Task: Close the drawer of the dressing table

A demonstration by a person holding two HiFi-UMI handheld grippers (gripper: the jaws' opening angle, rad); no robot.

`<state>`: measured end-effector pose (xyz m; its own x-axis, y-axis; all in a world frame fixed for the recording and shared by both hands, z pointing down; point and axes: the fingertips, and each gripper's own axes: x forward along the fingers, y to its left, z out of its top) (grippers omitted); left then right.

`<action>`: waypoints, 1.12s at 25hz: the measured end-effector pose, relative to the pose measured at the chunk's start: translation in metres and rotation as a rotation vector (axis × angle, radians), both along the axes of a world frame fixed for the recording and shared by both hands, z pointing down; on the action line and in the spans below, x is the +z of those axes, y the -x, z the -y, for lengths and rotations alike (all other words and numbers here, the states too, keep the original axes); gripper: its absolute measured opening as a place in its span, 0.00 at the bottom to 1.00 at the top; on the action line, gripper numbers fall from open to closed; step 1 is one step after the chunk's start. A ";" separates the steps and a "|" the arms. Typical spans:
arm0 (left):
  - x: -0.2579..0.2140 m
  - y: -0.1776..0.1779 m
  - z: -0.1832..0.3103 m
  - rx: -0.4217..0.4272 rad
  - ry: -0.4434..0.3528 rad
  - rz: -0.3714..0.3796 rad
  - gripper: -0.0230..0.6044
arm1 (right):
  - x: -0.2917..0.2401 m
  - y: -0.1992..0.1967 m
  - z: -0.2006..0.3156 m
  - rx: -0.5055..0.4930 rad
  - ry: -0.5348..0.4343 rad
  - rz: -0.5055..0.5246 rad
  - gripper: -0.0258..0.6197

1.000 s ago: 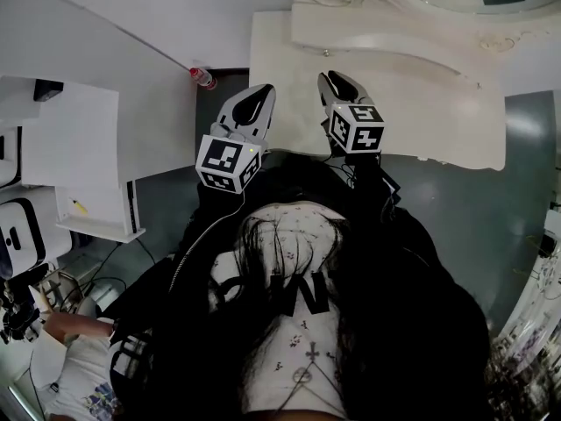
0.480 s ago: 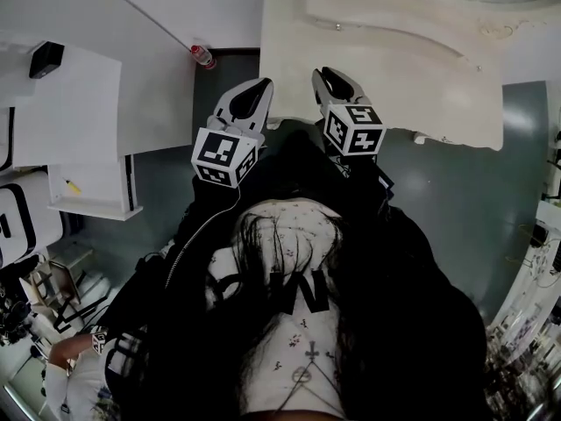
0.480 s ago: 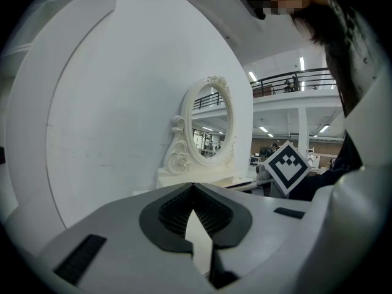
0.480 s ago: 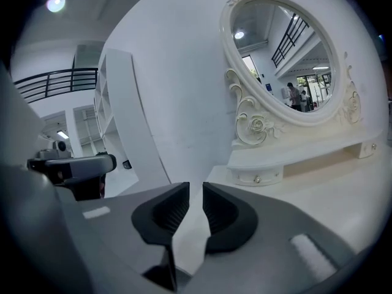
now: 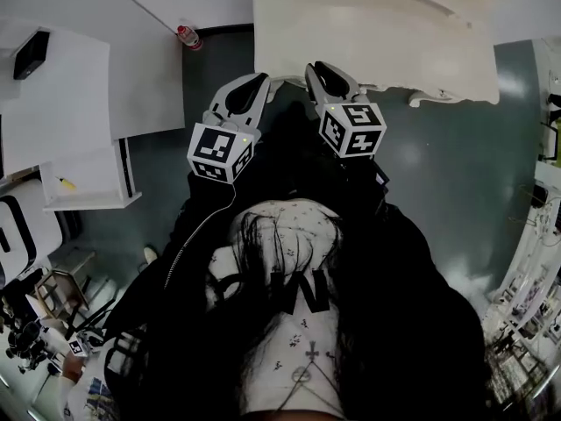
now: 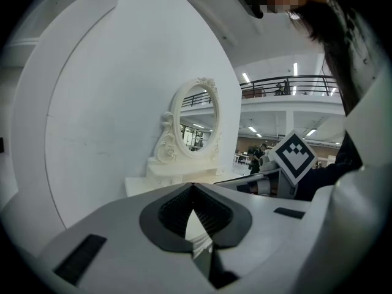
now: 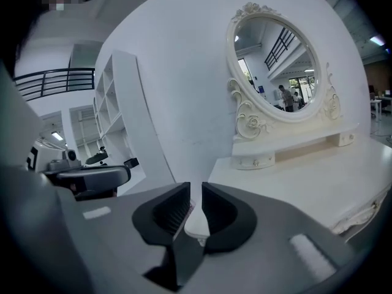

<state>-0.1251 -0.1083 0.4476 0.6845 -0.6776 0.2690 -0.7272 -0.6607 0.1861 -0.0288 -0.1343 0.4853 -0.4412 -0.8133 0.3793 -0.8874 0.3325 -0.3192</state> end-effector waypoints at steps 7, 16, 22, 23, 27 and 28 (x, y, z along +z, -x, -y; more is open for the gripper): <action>0.001 -0.020 -0.027 0.059 0.006 -0.027 0.04 | -0.002 -0.007 -0.041 0.017 0.015 -0.026 0.15; -0.008 -0.036 -0.037 0.043 -0.027 -0.040 0.04 | -0.010 -0.019 -0.053 -0.019 -0.016 -0.037 0.15; -0.017 -0.073 -0.062 0.030 -0.041 -0.043 0.04 | -0.022 -0.054 -0.084 -0.035 -0.041 -0.029 0.15; -0.018 -0.082 -0.068 0.031 -0.042 -0.041 0.04 | -0.023 -0.062 -0.090 -0.036 -0.044 -0.025 0.15; -0.020 -0.120 -0.098 0.041 -0.045 -0.029 0.04 | -0.025 -0.097 -0.120 -0.035 -0.054 -0.012 0.15; -0.020 -0.127 -0.106 0.041 -0.045 -0.027 0.04 | -0.025 -0.103 -0.129 -0.037 -0.057 -0.010 0.15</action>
<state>0.0018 -0.0021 0.4272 0.7184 -0.6598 0.2204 -0.6946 -0.6979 0.1748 0.0746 -0.0053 0.4607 -0.4678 -0.8168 0.3377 -0.8772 0.3823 -0.2904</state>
